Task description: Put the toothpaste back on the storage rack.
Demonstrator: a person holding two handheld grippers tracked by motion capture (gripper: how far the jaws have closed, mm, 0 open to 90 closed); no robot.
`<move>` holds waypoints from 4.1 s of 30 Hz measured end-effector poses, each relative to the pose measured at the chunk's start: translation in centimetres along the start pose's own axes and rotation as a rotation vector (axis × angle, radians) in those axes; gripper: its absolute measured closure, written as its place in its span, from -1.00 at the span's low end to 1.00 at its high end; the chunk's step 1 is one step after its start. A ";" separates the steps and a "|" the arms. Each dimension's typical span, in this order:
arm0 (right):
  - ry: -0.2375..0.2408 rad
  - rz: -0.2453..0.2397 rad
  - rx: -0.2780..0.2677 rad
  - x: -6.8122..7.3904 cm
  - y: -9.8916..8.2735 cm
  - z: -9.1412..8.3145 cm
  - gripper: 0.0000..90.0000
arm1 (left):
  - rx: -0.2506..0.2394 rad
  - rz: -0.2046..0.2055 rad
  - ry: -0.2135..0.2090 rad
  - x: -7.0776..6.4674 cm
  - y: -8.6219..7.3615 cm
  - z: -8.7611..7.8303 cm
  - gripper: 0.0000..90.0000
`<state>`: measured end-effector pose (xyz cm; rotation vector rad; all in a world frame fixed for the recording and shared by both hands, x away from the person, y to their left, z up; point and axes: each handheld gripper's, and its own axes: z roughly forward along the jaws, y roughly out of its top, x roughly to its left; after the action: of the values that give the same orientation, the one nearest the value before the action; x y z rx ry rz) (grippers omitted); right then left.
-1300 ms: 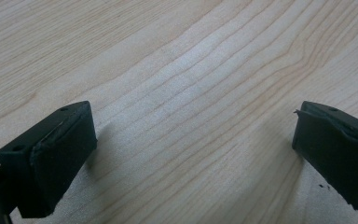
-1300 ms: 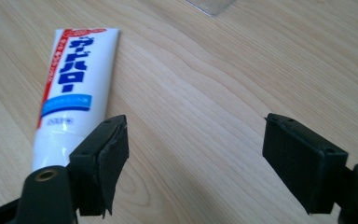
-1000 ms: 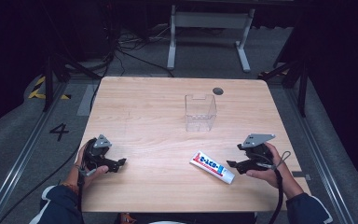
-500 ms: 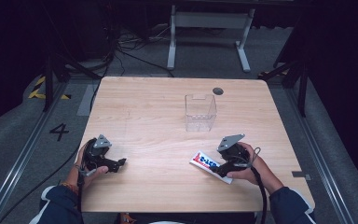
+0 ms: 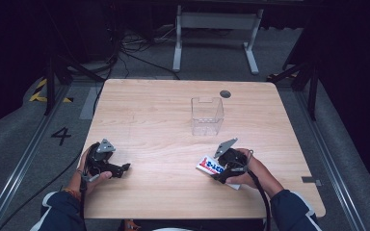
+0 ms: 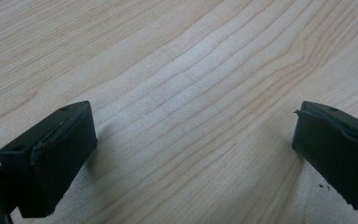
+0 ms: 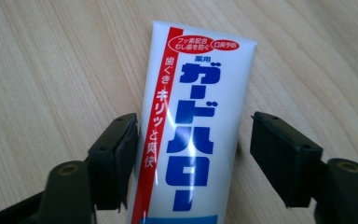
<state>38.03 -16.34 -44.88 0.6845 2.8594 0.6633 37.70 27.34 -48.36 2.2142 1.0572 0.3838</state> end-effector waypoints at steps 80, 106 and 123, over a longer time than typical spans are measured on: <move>-0.009 0.095 -0.198 -2.3 -0.2 -6.1 0.53 | 0.004 0.019 0.006 0.1 0.0 -0.1 -0.99; -0.098 0.120 -0.413 -3.3 0.5 -9.3 0.54 | 0.004 0.018 0.005 0.1 0.0 -0.1 -0.99; -0.161 0.120 -0.490 -3.9 2.1 -11.1 0.55 | 0.005 0.005 0.002 0.0 -0.1 -0.1 -0.99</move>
<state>39.93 -20.75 -33.87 0.7828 2.3814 1.2079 37.63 27.42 -48.33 2.2217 1.0546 0.3870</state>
